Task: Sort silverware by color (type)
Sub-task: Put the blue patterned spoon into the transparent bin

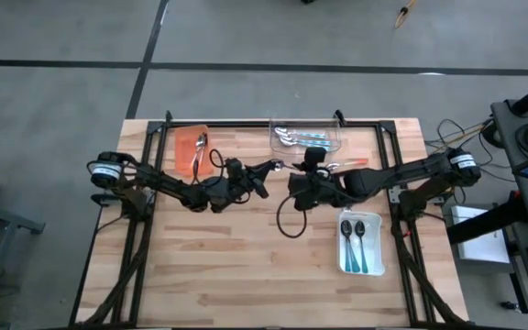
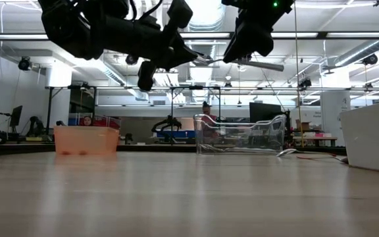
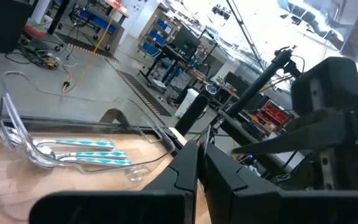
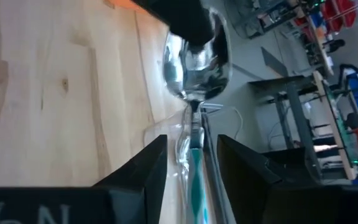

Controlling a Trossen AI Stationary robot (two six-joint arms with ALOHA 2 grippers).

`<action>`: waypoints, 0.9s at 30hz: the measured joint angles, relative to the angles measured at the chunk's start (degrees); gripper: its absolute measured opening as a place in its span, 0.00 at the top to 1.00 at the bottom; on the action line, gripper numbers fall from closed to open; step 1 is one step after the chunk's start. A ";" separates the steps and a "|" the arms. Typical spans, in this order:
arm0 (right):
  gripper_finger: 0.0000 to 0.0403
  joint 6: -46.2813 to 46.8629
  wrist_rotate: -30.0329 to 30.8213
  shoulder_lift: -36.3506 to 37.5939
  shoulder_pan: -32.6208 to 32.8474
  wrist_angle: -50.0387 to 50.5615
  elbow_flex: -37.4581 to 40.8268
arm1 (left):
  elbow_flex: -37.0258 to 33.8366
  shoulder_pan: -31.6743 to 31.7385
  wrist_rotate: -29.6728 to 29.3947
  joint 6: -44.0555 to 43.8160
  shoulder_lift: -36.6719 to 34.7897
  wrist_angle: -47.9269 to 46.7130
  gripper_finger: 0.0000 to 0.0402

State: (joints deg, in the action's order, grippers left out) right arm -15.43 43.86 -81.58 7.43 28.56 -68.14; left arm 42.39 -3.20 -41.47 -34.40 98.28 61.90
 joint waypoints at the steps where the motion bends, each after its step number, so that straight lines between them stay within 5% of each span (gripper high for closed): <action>1: 0.68 0.27 -0.18 0.00 -0.19 0.00 0.00 | 0.00 0.00 0.00 0.01 0.00 0.04 1.00; 17: 0.70 0.85 -0.42 0.02 -2.60 -0.04 0.02 | 0.00 -0.16 0.43 1.33 0.00 1.45 1.00; 27: 0.86 0.46 -1.11 0.02 -2.98 0.00 0.04 | 0.00 -0.19 0.44 2.94 0.00 1.58 1.00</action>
State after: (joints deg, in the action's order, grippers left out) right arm -14.97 42.75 -81.56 4.45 28.56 -68.10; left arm 42.39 -3.40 -41.04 -31.46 98.28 63.48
